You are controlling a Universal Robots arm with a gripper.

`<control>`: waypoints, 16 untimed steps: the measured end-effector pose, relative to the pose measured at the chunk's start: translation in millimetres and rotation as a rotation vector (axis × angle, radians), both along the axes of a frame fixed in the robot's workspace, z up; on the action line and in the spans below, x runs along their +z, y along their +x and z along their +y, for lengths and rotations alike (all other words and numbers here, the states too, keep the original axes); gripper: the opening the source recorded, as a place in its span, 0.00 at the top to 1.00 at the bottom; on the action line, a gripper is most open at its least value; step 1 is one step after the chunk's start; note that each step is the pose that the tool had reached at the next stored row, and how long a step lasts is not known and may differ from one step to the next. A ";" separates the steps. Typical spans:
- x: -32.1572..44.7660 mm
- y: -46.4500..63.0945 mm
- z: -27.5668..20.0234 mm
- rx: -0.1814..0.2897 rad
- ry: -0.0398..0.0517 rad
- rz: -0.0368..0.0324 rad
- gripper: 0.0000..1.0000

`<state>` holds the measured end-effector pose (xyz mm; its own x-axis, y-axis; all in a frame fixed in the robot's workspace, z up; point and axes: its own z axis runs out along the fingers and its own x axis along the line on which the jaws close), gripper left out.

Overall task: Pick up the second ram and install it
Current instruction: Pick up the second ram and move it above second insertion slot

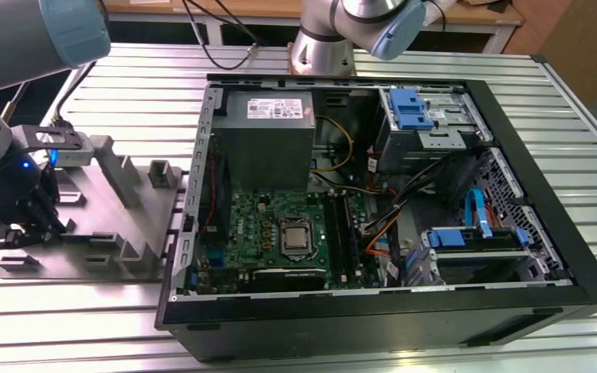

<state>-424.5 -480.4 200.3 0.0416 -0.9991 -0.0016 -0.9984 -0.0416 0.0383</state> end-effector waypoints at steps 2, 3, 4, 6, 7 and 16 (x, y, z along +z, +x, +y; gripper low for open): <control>0.0 0.0 0.0 0.000 0.0000 0.0000 0.78; 0.0 0.0 0.0 0.000 0.0000 0.0000 0.78; 0.0 0.0 0.0 0.000 0.0000 0.0000 0.78; 0.0 0.0 0.0 0.000 -0.0001 0.0000 0.80; -0.1 0.0 0.0 0.000 0.0000 0.0000 0.80; -0.2 0.0 0.0 0.000 0.0000 0.0000 0.88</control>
<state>-424.5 -480.4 200.1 0.0416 -0.9991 -0.0016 -0.9984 -0.0416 0.0384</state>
